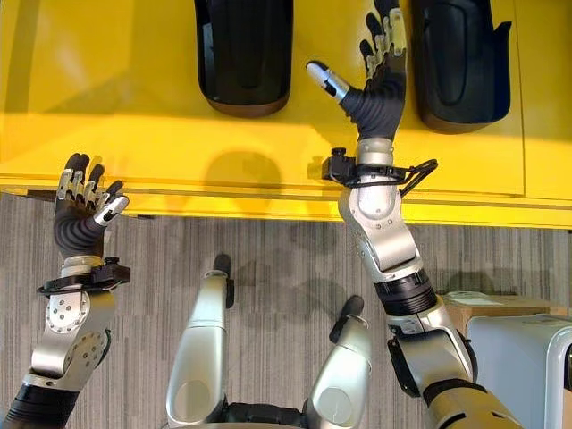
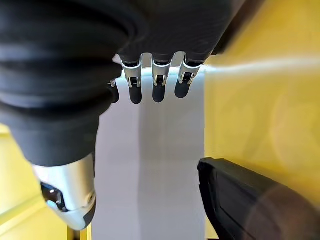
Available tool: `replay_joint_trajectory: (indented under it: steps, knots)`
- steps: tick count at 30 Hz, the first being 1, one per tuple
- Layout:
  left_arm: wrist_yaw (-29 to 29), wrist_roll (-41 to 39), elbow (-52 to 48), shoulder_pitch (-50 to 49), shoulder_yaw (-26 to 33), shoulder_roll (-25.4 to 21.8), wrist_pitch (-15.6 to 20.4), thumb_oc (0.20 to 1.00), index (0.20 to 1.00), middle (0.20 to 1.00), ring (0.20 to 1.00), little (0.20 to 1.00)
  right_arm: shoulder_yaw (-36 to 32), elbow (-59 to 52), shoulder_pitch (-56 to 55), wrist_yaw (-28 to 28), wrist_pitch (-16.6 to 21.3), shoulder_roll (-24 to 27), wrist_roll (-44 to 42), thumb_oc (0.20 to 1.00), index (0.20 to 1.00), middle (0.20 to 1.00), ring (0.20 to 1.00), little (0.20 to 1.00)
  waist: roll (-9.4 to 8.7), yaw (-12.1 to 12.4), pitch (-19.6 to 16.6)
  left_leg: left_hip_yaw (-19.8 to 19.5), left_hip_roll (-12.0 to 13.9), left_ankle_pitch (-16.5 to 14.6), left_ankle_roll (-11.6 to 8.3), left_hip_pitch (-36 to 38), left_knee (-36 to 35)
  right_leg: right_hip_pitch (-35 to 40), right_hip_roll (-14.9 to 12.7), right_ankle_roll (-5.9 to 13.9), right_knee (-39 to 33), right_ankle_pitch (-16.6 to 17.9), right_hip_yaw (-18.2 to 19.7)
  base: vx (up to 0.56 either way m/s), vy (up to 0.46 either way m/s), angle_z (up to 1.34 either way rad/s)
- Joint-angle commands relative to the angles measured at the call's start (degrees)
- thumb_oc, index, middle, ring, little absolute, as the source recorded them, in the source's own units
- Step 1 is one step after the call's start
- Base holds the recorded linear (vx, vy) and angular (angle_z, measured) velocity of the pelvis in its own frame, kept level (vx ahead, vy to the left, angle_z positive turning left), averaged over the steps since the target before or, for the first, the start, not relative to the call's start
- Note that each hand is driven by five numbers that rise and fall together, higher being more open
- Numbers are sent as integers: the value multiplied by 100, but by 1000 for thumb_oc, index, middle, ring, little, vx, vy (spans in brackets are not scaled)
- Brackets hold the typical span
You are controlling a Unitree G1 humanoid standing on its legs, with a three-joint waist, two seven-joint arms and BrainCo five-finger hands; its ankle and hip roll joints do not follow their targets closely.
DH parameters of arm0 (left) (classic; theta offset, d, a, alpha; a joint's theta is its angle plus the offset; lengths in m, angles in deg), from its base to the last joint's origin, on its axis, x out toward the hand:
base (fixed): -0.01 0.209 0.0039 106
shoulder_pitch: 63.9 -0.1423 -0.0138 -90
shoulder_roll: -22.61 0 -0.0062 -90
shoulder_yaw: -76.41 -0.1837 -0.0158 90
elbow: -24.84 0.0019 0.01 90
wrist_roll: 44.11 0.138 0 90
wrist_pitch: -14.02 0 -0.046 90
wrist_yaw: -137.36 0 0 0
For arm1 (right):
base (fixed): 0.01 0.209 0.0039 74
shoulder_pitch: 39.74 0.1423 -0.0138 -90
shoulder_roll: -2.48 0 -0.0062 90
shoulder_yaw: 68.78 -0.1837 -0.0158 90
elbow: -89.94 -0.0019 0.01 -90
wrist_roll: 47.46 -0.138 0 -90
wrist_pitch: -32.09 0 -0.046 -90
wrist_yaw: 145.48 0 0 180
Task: Move parts from the plastic box to the shelf.
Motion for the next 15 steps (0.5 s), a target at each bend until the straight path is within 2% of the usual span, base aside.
replay_joint_trajectory:
  steps: [1,2,3,4,11,15]
  knots:
    - [-84,191,-509,-235,136,-28,193,1000,1000,1000,1000,1000,-334,-576,-322,-435,532,-61,-172,1000,1000,1000,1000,1000,68,-35,-187,223,114,375,114,403,-637,-15,-67,-221,939,-516,212,-59,20,-3]
    - [-102,191,-515,-261,176,-6,186,1000,1000,1000,1000,1000,-348,-692,-489,-558,554,-52,-208,1000,1000,1000,1000,1000,86,-57,-209,242,123,561,147,436,-766,5,-52,-257,837,-371,191,22,-4,-4]
    - [-102,192,-514,-273,173,-5,184,1000,1000,1000,1000,1000,-346,-699,-506,-561,549,-54,-210,1000,1000,1000,1000,1000,74,-56,-223,229,133,406,100,506,-730,77,-48,-219,868,-502,204,-41,6,-4]
    - [-178,196,-590,-331,255,-3,191,1000,1000,1000,1000,1000,-347,-831,-903,-823,588,-69,-404,1000,1000,1000,1000,1000,95,-99,-279,253,171,629,127,614,-952,158,-8,-239,677,-328,173,46,-32,-6]
    - [-472,143,-886,-697,680,116,276,1000,1000,1000,1000,1000,-547,-1252,-2365,-1662,557,-12,-790,1000,1000,1000,1000,1000,185,-352,-579,338,381,1017,41,1462,-1918,846,194,-162,-141,-134,74,46,-36,-9]
    - [-474,142,-890,-706,680,117,275,1000,1000,1000,1000,1000,-547,-1260,-2376,-1663,554,-12,-791,1000,1000,1000,1000,1000,187,-352,-574,342,384,1028,39,1488,-1942,869,198,-164,-159,-127,69,38,-41,-13]
